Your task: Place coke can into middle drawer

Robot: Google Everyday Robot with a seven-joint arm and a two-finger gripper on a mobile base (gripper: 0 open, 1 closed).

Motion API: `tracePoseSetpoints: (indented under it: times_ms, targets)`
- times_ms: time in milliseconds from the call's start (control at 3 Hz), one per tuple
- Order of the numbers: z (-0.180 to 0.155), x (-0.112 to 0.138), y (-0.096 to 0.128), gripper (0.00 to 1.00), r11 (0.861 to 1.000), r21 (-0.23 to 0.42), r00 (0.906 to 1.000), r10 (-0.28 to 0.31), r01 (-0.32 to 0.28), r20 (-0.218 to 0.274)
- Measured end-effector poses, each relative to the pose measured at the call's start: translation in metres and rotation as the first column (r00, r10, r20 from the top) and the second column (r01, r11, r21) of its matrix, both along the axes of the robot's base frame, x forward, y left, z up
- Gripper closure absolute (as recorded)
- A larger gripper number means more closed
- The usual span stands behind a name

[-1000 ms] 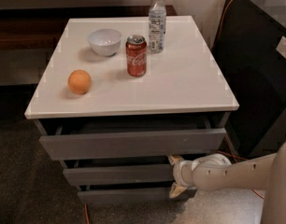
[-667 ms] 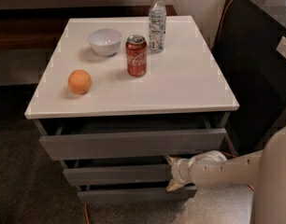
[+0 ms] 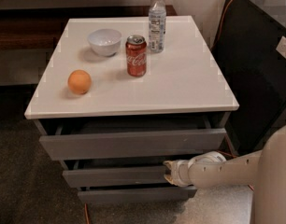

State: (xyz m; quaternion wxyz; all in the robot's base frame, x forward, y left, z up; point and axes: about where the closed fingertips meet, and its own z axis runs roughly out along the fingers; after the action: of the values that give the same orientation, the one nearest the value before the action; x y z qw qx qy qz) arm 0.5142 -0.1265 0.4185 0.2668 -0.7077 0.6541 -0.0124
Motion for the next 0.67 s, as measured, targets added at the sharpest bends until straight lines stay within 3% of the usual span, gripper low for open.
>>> tracePoseSetpoints:
  times_ms: [333,667]
  targets:
    - [0.009,-0.02,0.005,1.0,1.0,0.011,0.9999,0.006,-0.006,-0.009]
    - [0.016,-0.041,0.01,1.0,1.0,0.006,0.9993,0.027,-0.027,-0.026]
